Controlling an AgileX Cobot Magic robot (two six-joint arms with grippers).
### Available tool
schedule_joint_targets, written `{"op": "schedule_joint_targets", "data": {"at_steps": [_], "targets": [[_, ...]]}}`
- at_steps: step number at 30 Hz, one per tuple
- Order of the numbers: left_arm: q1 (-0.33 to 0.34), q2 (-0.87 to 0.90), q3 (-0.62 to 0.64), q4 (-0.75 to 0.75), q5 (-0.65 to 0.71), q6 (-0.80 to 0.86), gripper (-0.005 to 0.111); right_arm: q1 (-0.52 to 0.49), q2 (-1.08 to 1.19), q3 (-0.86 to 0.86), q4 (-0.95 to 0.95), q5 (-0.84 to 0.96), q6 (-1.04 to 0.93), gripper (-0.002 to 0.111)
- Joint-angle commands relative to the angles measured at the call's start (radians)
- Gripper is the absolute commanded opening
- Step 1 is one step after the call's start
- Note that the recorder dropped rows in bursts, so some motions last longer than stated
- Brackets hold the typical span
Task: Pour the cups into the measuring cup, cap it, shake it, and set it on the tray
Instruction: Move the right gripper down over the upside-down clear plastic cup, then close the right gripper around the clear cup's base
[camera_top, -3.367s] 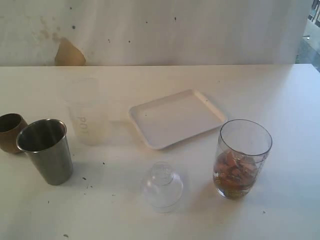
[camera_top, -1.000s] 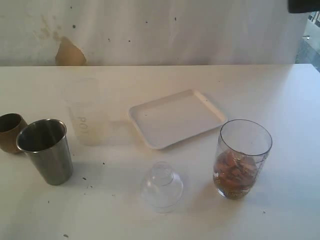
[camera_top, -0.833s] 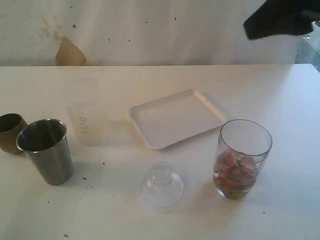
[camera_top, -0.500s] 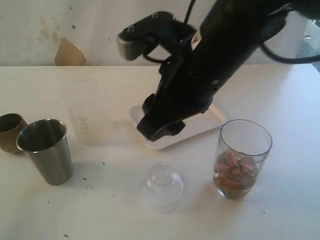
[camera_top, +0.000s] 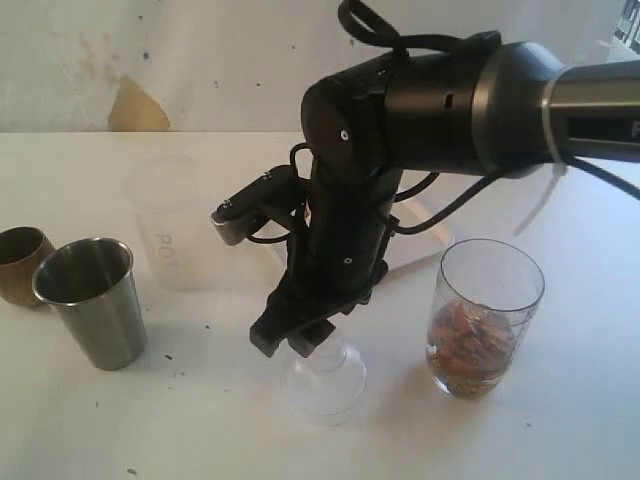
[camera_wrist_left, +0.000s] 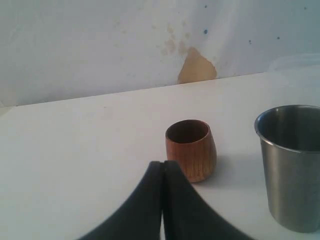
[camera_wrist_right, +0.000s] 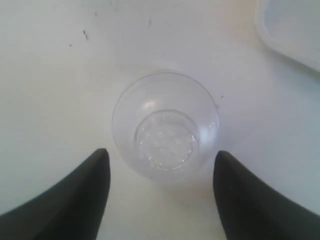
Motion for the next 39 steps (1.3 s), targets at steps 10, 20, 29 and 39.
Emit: {"op": "schedule_joint_targets", "data": {"at_steps": [10,20,29,39], "targets": [[-0.004,-0.003,0.005,0.0,0.0,-0.002,0.0,0.001,0.064,-0.003,0.033,-0.012,0.018,0.057],[-0.004,-0.003,0.005,0.0,0.0,-0.002,0.0,0.001,0.069,-0.013,0.018,-0.006,0.018,0.057],[-0.004,-0.003,0.005,0.0,0.0,-0.002,0.0,0.001,0.035,-0.065,-0.043,0.048,0.054,0.057],[-0.004,-0.003,0.005,0.003,0.0,-0.002,0.0,0.001,0.07,-0.061,0.007,0.059,0.073,0.057]]}}
